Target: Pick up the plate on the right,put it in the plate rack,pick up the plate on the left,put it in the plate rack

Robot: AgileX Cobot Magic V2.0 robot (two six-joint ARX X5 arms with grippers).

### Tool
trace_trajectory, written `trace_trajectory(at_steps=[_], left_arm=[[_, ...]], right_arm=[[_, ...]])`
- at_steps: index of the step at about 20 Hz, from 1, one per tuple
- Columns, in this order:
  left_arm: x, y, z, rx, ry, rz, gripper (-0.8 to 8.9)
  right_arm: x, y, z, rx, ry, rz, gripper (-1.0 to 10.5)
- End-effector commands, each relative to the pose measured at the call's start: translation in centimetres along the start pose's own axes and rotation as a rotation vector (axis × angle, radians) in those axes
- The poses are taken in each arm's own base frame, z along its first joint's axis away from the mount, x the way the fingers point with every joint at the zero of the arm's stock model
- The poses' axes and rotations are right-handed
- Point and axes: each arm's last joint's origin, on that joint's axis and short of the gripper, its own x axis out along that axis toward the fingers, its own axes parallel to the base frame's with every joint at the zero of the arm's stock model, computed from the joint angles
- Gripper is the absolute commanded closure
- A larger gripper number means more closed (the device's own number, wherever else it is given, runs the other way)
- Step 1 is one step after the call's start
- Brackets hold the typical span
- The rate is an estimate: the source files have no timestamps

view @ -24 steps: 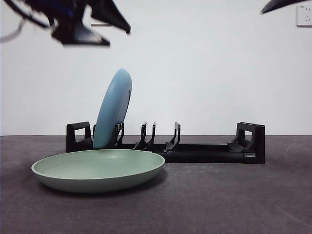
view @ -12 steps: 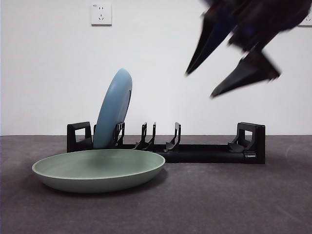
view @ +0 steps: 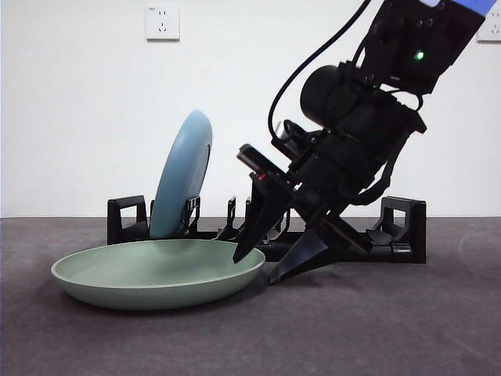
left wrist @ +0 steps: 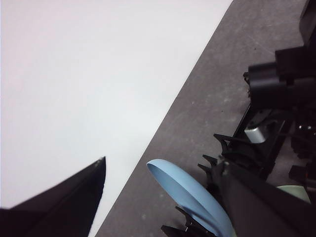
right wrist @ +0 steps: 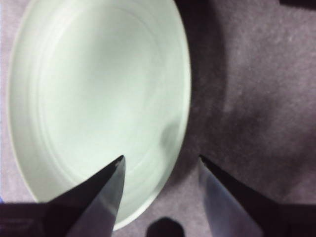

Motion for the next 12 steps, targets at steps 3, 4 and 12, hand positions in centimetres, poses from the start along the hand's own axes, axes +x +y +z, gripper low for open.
trace_trajectory(at_steps=[3,4,12], left_arm=[[-0.1,-0.1,0.0,0.011,0.009,0.011,4.36],[-0.1,-0.1,0.0,0.014,0.014,0.007,4.36],[-0.1,-1.6,-0.8,0.082,-0.002,-0.235,4.41]], right_arm=[[0.9,-0.5,-0.2,0.044,0.019,-0.013,8.6],[0.9,-0.5,-0.3,0.046,0.023,-0.016,9.4],[-0.3,-0.2,-1.4,0.098,0.113,-0.109,9.6]])
